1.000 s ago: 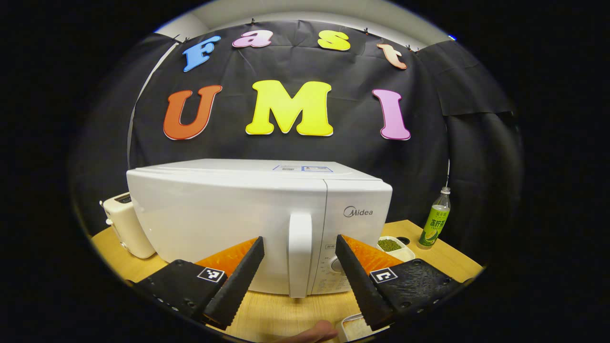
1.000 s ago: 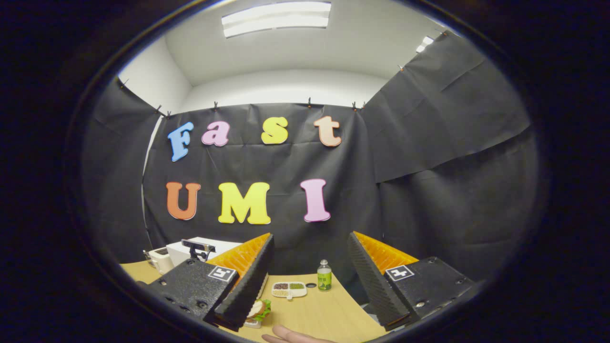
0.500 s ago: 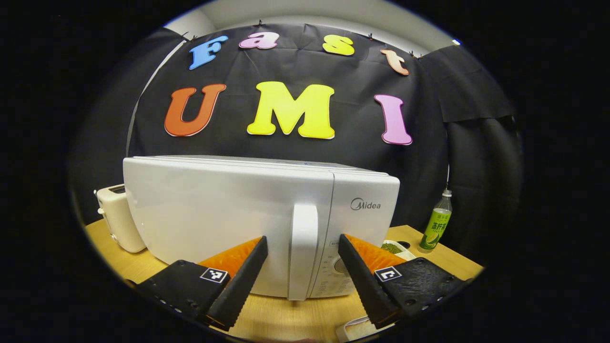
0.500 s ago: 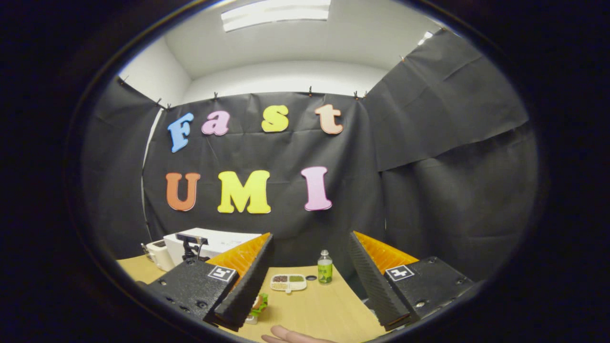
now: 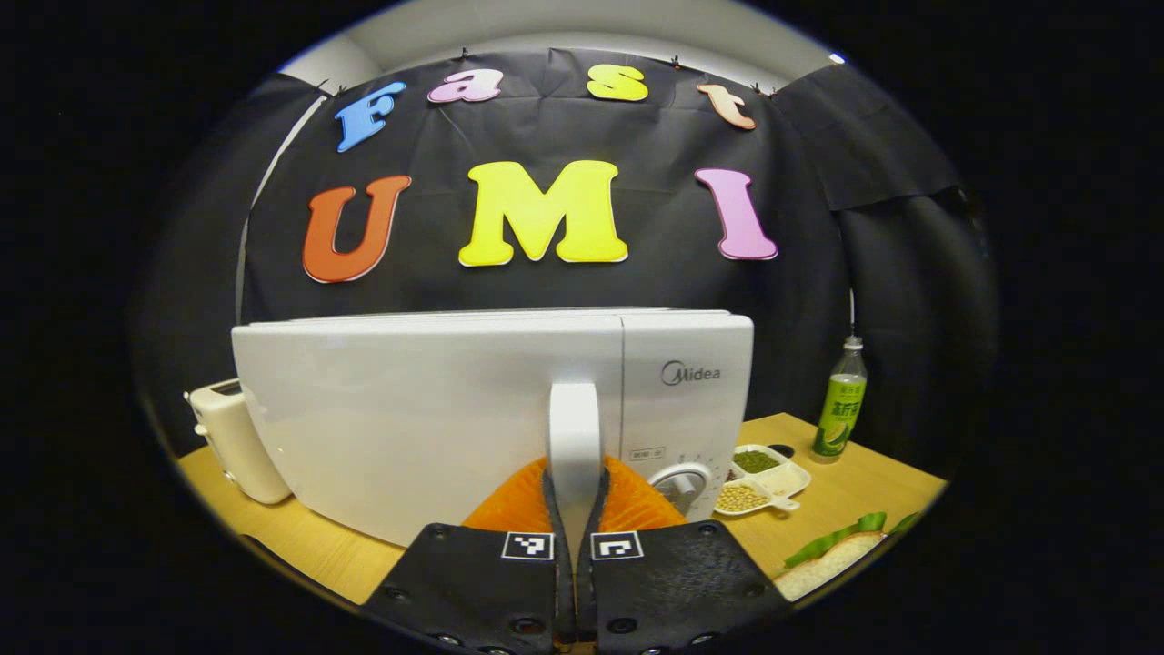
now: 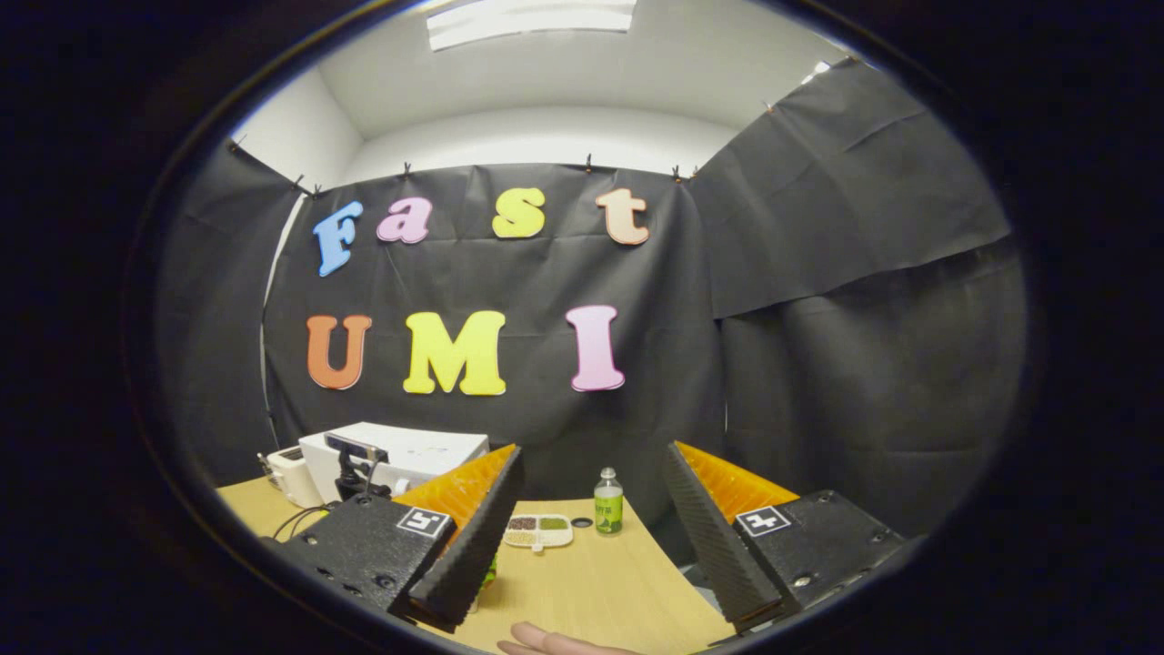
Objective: Open the microwave oven with the left hand, put the food in, and close the microwave oven.
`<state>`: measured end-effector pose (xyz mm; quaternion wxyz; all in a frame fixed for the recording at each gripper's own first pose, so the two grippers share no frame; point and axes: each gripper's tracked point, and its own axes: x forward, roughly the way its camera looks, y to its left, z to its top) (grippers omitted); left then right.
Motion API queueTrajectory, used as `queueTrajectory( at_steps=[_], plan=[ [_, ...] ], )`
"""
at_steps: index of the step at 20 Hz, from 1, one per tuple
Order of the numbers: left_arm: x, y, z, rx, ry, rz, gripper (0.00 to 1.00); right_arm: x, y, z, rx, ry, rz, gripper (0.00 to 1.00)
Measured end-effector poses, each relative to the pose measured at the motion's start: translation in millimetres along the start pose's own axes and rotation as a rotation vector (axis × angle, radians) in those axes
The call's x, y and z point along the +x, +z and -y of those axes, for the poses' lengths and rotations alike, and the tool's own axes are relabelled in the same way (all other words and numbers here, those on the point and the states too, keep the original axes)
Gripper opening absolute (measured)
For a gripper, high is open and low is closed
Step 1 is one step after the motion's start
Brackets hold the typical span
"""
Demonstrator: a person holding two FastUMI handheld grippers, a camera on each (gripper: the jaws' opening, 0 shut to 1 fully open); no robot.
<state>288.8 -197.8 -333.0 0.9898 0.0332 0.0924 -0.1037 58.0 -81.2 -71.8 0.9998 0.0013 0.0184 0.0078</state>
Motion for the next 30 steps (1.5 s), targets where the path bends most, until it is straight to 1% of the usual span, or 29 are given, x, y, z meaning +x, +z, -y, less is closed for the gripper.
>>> queueTrajectory(
  at_steps=[2, 3, 5, 6, 7, 8, 10, 11, 14, 17, 21, 22, 23, 25, 26, 27, 28, 29, 30],
  plan=[
    [-7, 0, -2, 0.008, -0.005, -0.008, 0.0, 1, -2, 0, 0.002, 0.0, -0.005, 0.99],
    [-8, -1, -1, 0.002, -0.021, -0.019, 0.0, 1, -2, 0, 0.001, 0.001, -0.004, 0.99],
    [-23, -2, 2, -0.039, -0.044, -0.025, 0.01, 0, -1, 1, 0.003, 0.001, 0.006, 0.99],
    [-36, 2, -1, -0.005, -0.051, 0.0, 0.01, 0, -1, 1, 0.004, 0.0, 0.012, 0.99],
    [-48, -1, -5, 0.037, -0.07, 0.017, 0.0, 2, -2, 3, 0.003, -0.003, 0.012, 0.99],
    [-62, 2, -7, 0.053, -0.104, 0.055, 0.0, 2, -5, 4, 0.004, -0.006, 0.007, 0.99],
    [-89, -5, -13, -0.016, -0.163, 0.043, 0.0, 3, -9, -1, 0.02, 0.0, 0.0, 0.99],
    [-98, -7, -17, -0.025, -0.179, 0.029, 0.0, 3, -14, -4, 0.027, 0.004, -0.012, 0.99],
    [-123, -6, -27, 0.012, -0.208, 0.053, 0.0, -3, -18, -18, 0.038, 0.024, -0.028, 0.99],
    [-143, -9, -38, -0.005, -0.231, 0.052, 0.0, -13, -16, -28, -0.003, 0.028, -0.013, 0.99],
    [-171, -12, -58, 0.0, -0.231, 0.048, 0.0, -28, -10, -45, -0.028, 0.042, 0.005, 0.99],
    [-179, -13, -64, 0.001, -0.23, 0.043, 0.05, -32, -8, -49, -0.031, 0.048, 0.006, 0.99],
    [-189, -14, -72, -0.001, -0.227, 0.045, 0.08, -36, -6, -54, -0.034, 0.053, 0.009, 0.99],
    [-211, -17, -95, 0.001, -0.201, 0.045, 0.09, -43, -4, -63, -0.042, 0.066, 0.013, 0.99],
    [-222, -18, -110, -0.007, -0.176, 0.047, 0.19, -47, -4, -68, -0.048, 0.073, 0.015, 0.99],
    [-238, -22, -128, -0.031, -0.145, 0.039, 0.23, -50, -4, -73, -0.054, 0.08, 0.018, 0.99],
    [-252, -27, -139, -0.052, -0.125, 0.018, 0.38, -53, -4, -79, -0.06, 0.088, 0.02, 0.99],
    [-266, -31, -149, -0.068, -0.109, 0.007, 0.56, -55, -6, -85, -0.067, 0.098, 0.02, 0.99],
    [-282, -29, -161, -0.07, -0.077, 0.009, 0.75, -55, -8, -92, -0.073, 0.108, 0.016, 0.99]
  ],
)
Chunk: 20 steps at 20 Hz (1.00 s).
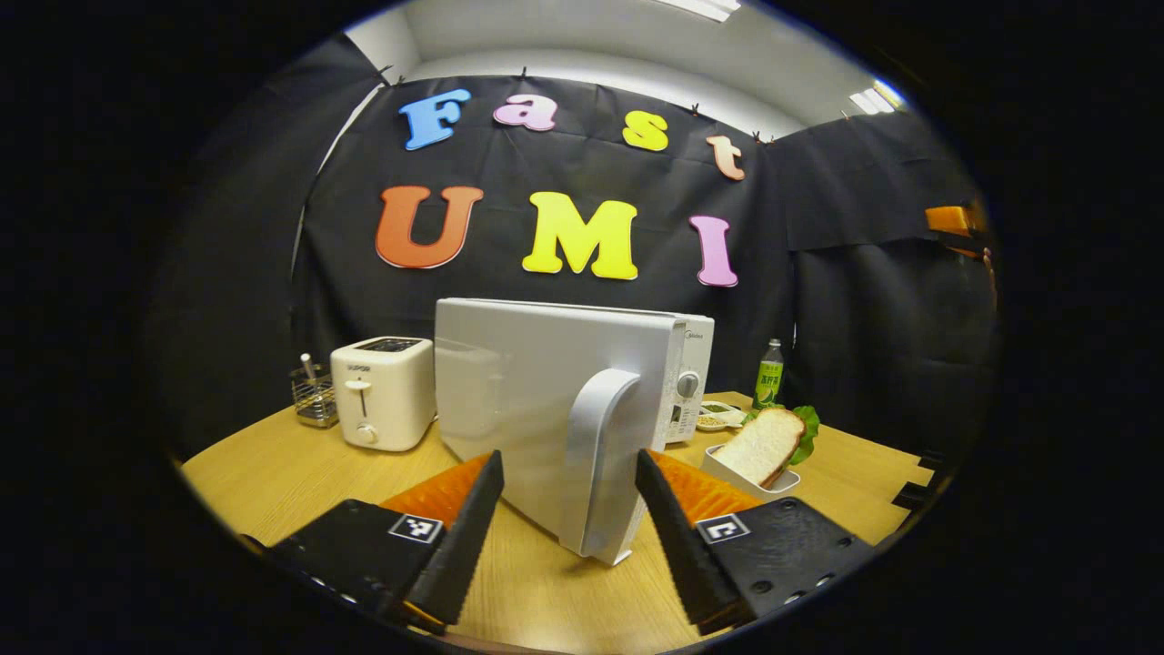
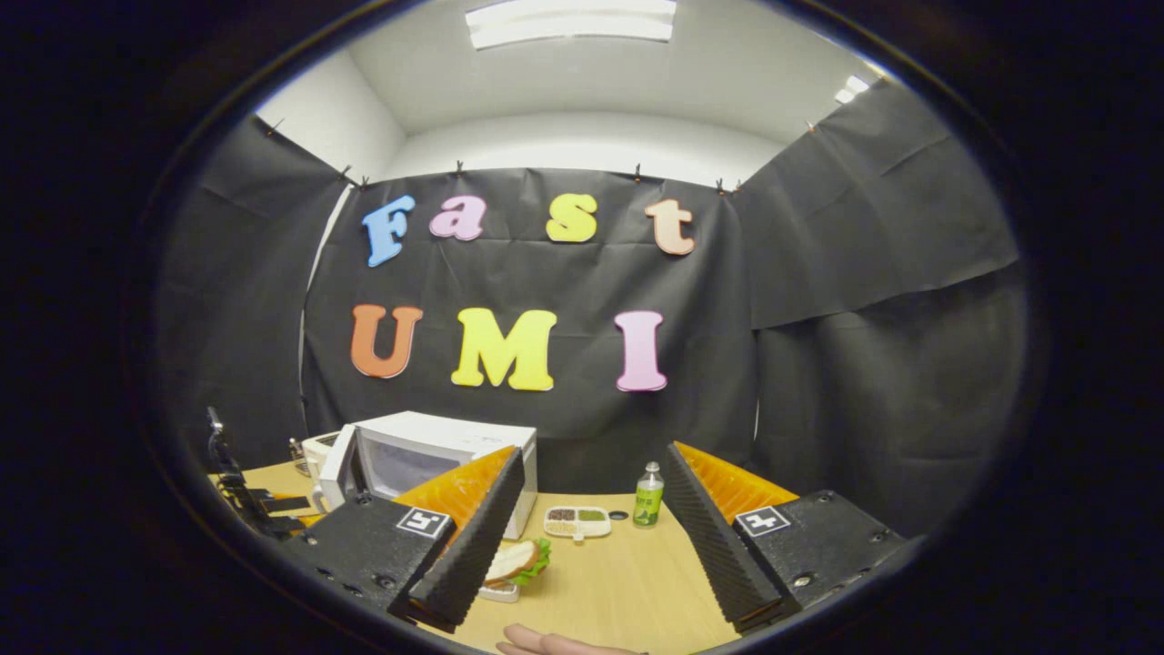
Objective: Open the microwave oven with the left hand, put the food in, and close the microwave oven.
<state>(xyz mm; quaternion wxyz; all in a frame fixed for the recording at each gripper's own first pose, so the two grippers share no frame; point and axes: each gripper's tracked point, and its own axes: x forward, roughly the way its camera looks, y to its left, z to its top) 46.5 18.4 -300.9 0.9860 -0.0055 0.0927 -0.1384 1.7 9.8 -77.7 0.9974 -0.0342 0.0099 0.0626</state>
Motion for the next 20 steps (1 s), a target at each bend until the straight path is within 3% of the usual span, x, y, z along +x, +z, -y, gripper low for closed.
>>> queueTrajectory(
  at_steps=[1, 4, 6, 14, 20],
  plan=[
    [-15, 2, -13, 0.011, 0.043, 0.003, 0.96, 2, -3, -7, -0.005, 0.012, -0.006, 0.99],
    [-57, 20, -44, 0.036, 0.173, 0.008, 0.95, 13, -9, -25, -0.013, 0.043, -0.034, 0.99],
    [-73, 39, -46, 0.025, 0.201, 0.028, 0.95, 23, -13, -34, -0.005, 0.056, -0.056, 0.99],
    [-81, 99, -28, 0.055, 0.227, 0.028, 0.95, 84, -40, -39, -0.033, 0.112, -0.216, 0.99],
    [-75, 139, -11, 0.041, 0.232, 0.08, 0.95, 141, -103, -26, 0.047, 0.213, -0.481, 0.99]
  ],
)
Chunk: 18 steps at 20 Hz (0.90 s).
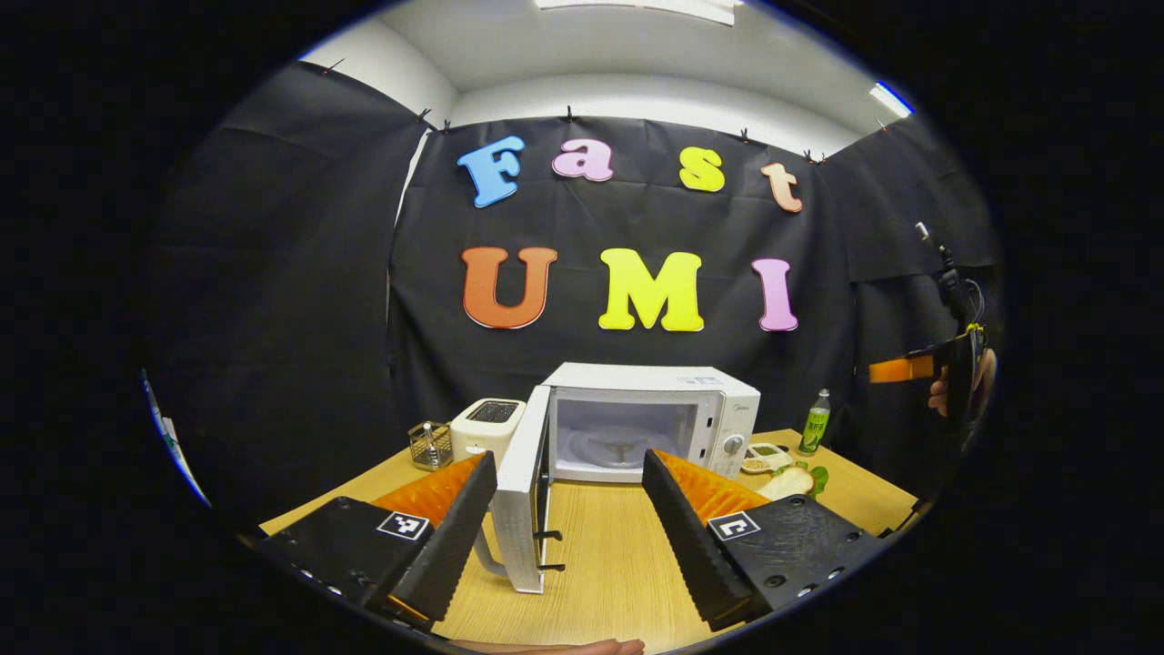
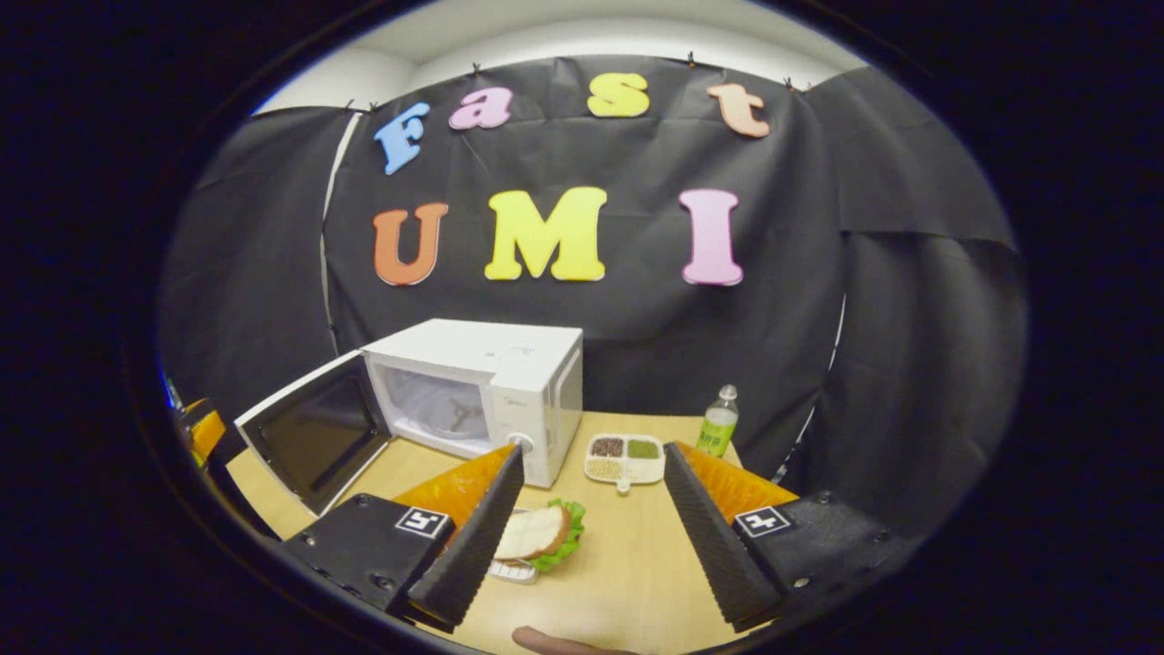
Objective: Open the microwave oven with the left hand, put the food in, and close the microwave oven.
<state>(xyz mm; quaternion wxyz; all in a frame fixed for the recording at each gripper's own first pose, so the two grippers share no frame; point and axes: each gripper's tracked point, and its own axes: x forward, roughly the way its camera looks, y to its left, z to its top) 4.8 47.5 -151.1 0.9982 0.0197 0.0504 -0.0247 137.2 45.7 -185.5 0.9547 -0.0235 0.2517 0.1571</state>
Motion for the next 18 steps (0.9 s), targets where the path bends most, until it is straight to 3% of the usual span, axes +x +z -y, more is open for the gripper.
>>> queueTrajectory(
  at_steps=[3, 4, 5, 6, 7, 8, 9, 10, 14, 15, 18],
  plan=[
    [0, 20, 3, 0.028, 0.028, 0.067, 0.95, 38, -43, 4, 0.09, 0.1, -0.204, 0.99],
    [0, 20, 4, 0.034, 0.04, 0.07, 0.95, 51, -55, 6, 0.105, 0.127, -0.254, 0.92],
    [1, 20, 5, 0.033, 0.045, 0.066, 0.95, 62, -67, 10, 0.124, 0.142, -0.298, 0.98],
    [0, 22, 8, 0.024, 0.046, 0.062, 0.84, 73, -79, 12, 0.146, 0.167, -0.34, 0.87],
    [0, 24, 9, 0.012, 0.044, 0.063, 0.84, 84, -92, 13, 0.174, 0.192, -0.386, 0.97],
    [0, 26, 8, 0.001, 0.049, 0.062, 0.95, 93, -105, 11, 0.196, 0.228, -0.431, 0.86],
    [1, 29, 7, -0.005, 0.057, 0.065, 0.95, 100, -117, 10, 0.217, 0.262, -0.469, 0.96],
    [1, 30, 6, -0.006, 0.064, 0.073, 0.95, 106, -127, 5, 0.233, 0.309, -0.499, 0.85],
    [3, 28, 5, 0.015, 0.106, 0.062, 0.95, 116, -157, -14, 0.327, 0.485, -0.616, 0.82],
    [3, 30, 7, 0.013, 0.111, 0.069, 0.95, 117, -162, -17, 0.358, 0.518, -0.633, 0.92],
    [2, 30, 10, 0.015, 0.111, 0.072, 0.95, 120, -174, -26, 0.45, 0.598, -0.685, 0.81]
  ],
)
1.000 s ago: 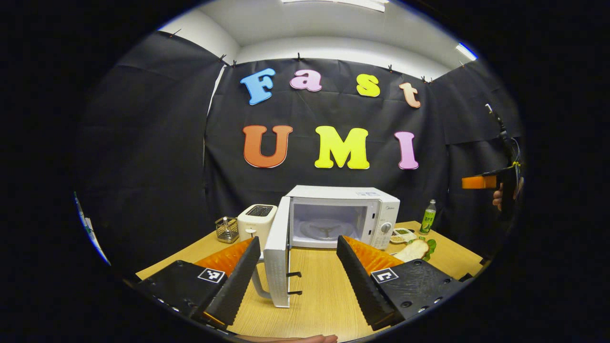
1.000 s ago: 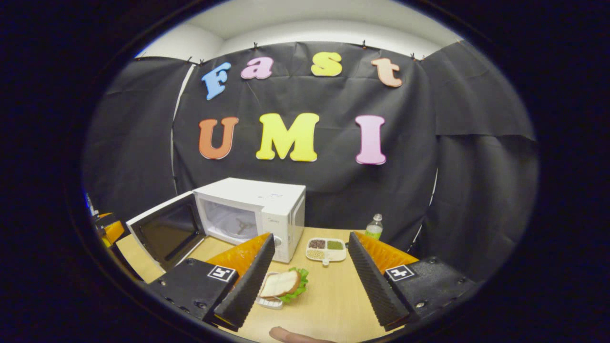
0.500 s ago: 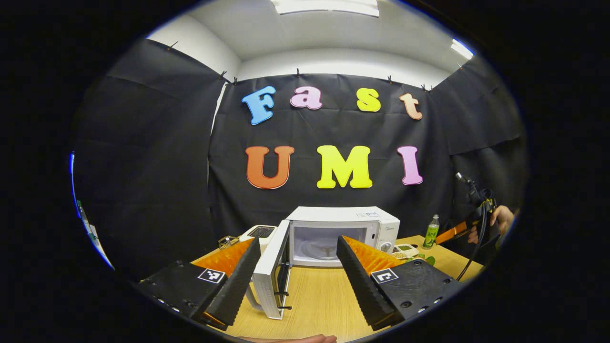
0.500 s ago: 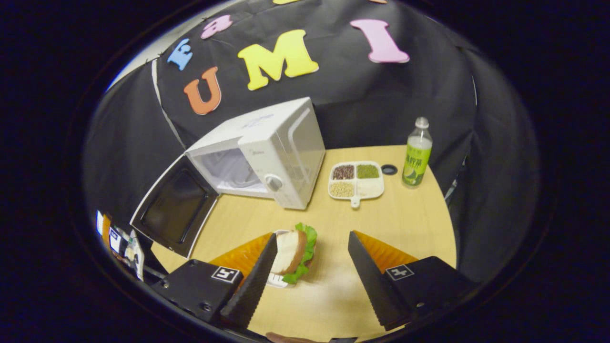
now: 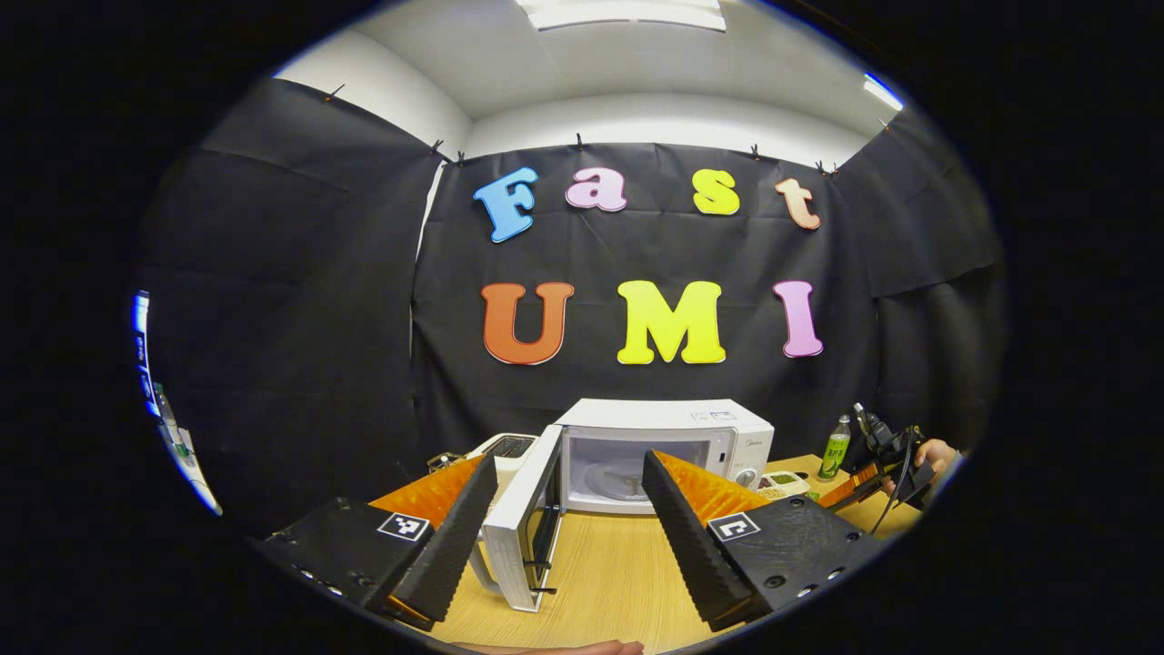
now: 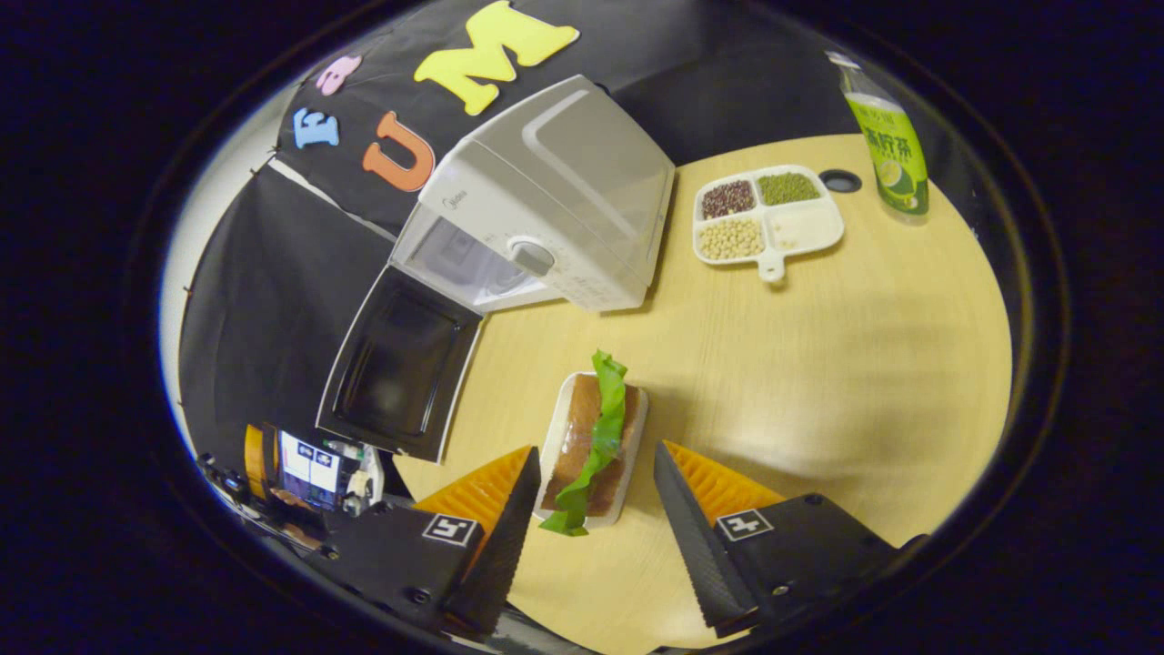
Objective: Open the microwave oven with the left hand, put the food in, and close the microwave oven.
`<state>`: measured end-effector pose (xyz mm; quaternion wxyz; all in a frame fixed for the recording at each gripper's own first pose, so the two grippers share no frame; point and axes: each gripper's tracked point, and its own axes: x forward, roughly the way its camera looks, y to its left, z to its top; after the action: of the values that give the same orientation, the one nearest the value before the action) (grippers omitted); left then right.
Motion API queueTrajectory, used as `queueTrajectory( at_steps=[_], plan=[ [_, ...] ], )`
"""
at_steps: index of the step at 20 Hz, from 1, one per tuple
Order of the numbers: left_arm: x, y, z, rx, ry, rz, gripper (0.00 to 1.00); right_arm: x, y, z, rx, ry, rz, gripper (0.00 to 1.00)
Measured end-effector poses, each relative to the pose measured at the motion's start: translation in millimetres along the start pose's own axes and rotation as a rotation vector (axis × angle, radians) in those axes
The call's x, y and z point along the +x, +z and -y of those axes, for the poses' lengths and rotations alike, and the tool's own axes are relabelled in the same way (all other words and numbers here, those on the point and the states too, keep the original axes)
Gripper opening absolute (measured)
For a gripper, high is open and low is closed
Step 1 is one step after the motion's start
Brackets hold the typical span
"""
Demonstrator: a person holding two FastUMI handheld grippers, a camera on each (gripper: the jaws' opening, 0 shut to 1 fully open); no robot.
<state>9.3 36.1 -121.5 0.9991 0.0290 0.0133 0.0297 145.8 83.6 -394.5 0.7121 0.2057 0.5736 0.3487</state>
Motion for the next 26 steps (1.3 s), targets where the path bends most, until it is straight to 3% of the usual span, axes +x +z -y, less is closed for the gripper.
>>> queueTrajectory(
  at_steps=[1, 2, 3, 4, 5, 6, 7, 14, 20, 26],
  plan=[
    [0, -1, -1, 0.002, 0.002, -0.007, 0.95, -1, -5, -5, 0.015, 0.045, -0.021, 0.77],
    [0, -4, 1, 0.0, -0.002, -0.012, 0.95, 0, -3, -7, 0.034, 0.049, -0.006, 0.37],
    [-1, -4, 2, -0.003, -0.005, -0.013, 0.95, -3, -4, -8, 0.028, 0.047, -0.002, 0.36],
    [-2, -4, 2, -0.005, -0.012, -0.016, 0.95, -6, -4, -11, 0.011, 0.042, 0.011, 0.27],
    [-3, -5, 2, -0.003, -0.017, -0.016, 0.95, -14, -5, -17, -0.006, 0.033, 0.03, 0.34],
    [-4, -4, 0, -0.001, -0.019, -0.012, 0.95, -22, -2, -26, -0.027, 0.019, 0.054, 0.25],
    [-6, -3, -2, 0.001, -0.021, -0.009, 0.95, -31, -1, -35, -0.054, 0.001, 0.079, 0.34],
    [-26, -8, -19, -0.034, -0.049, 0.014, 0.95, -54, -7, -105, -0.311, -0.145, 0.176, 0.34],
    [-27, -22, -54, -0.026, -0.02, 0.007, 0.95, 6, -21, -155, -0.545, -0.261, 0.157, 0.34],
    [-29, -36, -74, -0.061, -0.015, -0.019, 0.95, 96, 6, -199, -0.544, -0.272, 0.279, 0.34]
  ],
)
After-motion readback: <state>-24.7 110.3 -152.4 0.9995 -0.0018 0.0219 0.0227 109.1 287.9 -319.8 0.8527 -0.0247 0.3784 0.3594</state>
